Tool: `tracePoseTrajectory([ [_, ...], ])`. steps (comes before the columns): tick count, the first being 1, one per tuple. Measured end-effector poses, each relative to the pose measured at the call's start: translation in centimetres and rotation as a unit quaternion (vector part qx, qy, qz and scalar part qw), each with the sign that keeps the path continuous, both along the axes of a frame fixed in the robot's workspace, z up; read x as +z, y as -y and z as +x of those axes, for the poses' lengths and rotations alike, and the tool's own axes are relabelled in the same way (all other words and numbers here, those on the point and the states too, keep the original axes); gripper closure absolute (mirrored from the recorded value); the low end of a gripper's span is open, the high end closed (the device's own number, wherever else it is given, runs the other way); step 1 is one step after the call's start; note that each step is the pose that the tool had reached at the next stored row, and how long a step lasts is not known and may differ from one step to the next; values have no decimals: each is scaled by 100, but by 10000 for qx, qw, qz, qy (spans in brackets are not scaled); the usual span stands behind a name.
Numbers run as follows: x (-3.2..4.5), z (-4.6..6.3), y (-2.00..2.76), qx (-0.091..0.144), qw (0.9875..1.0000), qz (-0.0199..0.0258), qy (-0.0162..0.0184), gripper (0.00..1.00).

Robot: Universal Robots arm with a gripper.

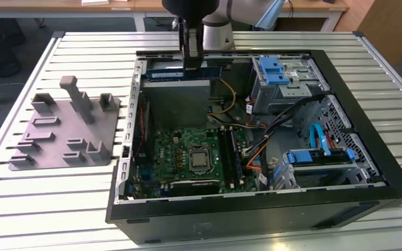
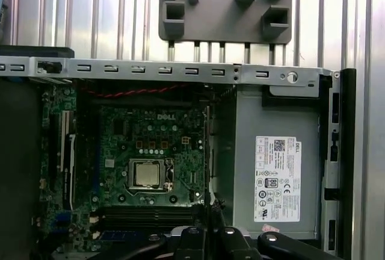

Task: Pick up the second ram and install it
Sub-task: 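Pick up the second ram and move it above second insertion slot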

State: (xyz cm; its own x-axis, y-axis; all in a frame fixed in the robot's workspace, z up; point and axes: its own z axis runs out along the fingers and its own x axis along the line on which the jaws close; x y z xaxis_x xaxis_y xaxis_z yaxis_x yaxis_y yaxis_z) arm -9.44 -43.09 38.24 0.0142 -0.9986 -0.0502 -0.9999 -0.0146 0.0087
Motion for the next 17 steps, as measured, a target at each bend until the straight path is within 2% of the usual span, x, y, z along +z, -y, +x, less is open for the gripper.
tracePoseTrajectory([
  [3, -37, 49, 3, -4, 10000, 54, 0, 86],
  [7, -87, 102, 28, -8, 10000, 77, -1, 86],
  [14, -201, 143, 105, -30, 9999, 138, 0, 86],
  [17, -236, 212, 132, -30, 9999, 144, 0, 86],
])
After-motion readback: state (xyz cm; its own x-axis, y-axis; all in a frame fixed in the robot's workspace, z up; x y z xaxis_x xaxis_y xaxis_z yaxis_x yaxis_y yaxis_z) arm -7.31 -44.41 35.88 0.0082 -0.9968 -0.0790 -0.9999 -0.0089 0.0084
